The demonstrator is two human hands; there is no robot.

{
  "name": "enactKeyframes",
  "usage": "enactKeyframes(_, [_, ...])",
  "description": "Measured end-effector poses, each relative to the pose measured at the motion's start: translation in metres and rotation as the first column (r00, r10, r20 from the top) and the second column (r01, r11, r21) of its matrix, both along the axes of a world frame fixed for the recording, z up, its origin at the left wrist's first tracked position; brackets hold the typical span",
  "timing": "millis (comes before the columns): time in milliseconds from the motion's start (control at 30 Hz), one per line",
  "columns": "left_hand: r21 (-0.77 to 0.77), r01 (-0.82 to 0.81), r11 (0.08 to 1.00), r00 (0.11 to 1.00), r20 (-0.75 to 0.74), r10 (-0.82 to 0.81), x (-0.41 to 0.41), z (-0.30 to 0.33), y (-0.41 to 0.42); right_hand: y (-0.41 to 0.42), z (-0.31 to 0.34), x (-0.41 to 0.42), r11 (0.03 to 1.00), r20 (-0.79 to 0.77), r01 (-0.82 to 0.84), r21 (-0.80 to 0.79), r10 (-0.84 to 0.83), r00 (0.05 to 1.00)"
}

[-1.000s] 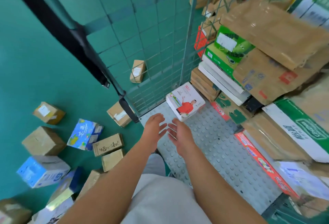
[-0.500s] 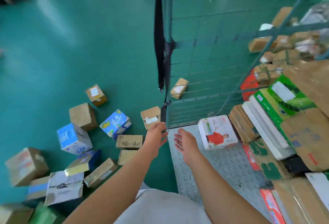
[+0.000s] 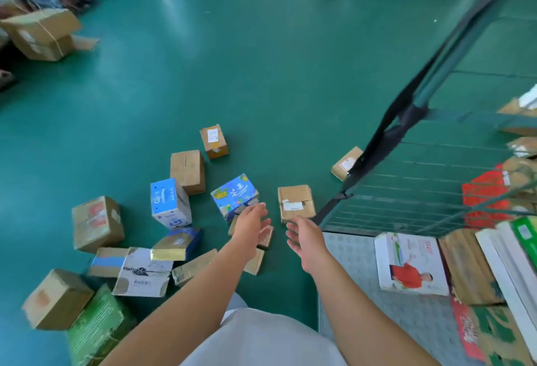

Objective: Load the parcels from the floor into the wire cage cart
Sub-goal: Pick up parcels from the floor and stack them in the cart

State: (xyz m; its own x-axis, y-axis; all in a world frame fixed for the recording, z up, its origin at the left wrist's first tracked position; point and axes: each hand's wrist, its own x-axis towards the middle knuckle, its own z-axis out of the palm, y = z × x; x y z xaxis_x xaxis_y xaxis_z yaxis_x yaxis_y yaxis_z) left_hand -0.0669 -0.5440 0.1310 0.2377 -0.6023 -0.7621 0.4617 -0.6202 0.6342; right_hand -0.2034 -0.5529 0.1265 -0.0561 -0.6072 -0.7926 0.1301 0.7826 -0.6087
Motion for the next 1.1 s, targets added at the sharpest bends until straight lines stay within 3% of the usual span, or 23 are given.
enactKeyframes(467, [0.099,-0.223,0.97,0.969,-0.089,0.232,0.206,-0.041,-0.071,-0.073,-0.038,0.202,0.98,-0.041,-0.17,0.103,0.175,0.984])
enactKeyframes(800, [0.248,-0.331,0.91,0.925,-0.105,0.365,0.243,-0.081,-0.081,-0.121,-0.075,0.24,0.953,-0.092,-0.237,0.187,0.257,0.962])
enactKeyframes(1100, [0.337,-0.402,0.851,0.899,-0.031,0.436,0.264,-0.133,-0.145,-0.223,-0.145,0.263,0.844,-0.099,-0.447,0.297,0.493,0.865])
